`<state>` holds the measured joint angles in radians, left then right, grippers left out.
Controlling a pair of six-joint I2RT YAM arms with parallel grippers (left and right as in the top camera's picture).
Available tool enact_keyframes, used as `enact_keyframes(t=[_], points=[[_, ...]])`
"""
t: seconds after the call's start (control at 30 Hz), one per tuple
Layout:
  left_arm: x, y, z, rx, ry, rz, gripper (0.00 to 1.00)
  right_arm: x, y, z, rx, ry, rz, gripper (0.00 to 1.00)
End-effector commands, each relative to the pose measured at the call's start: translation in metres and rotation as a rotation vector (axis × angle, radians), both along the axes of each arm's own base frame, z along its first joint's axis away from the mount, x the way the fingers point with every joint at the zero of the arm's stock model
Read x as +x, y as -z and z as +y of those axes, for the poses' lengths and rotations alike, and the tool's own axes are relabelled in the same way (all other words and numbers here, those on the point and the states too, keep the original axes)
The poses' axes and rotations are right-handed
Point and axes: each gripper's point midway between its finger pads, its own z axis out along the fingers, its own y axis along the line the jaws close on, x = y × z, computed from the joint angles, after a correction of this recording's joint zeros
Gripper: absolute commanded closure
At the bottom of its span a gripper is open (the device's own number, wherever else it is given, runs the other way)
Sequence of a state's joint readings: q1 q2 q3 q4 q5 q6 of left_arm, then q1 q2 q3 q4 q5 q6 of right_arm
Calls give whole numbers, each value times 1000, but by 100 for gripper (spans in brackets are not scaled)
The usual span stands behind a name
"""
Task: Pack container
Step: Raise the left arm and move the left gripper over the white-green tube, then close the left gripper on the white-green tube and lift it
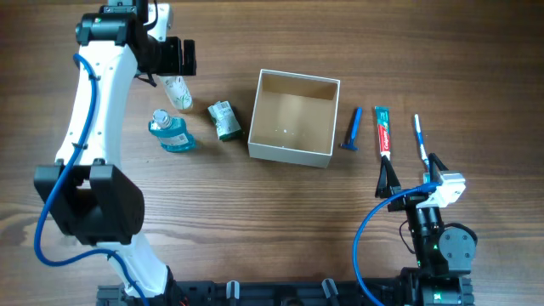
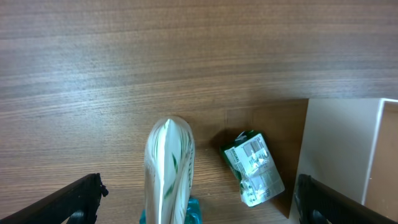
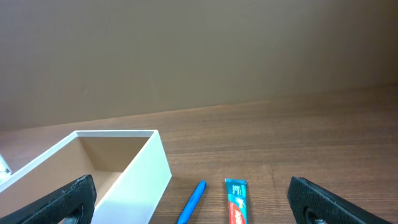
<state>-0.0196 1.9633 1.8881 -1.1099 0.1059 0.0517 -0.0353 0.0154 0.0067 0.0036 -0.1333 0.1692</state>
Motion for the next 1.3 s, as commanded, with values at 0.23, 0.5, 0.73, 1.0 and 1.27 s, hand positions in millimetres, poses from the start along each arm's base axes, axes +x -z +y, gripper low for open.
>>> enact_keyframes(t=[0.23, 0.5, 0.73, 1.0, 1.27], points=[[1, 9, -4, -14, 29, 24, 0, 0, -3, -1, -13, 9, -15, 0], [-3, 11, -4, -13, 30, 42, 0, 0, -3, -1, -12, 9, -15, 0], [-3, 11, -4, -13, 30, 44, 0, 0, -3, -1, -13, 9, -15, 0], [-3, 11, -4, -13, 30, 44, 13, 0, -3, -1, -13, 9, -15, 0], [-3, 12, -4, 0, 65, 39, 16, 0, -3, -1, -13, 9, -15, 0]])
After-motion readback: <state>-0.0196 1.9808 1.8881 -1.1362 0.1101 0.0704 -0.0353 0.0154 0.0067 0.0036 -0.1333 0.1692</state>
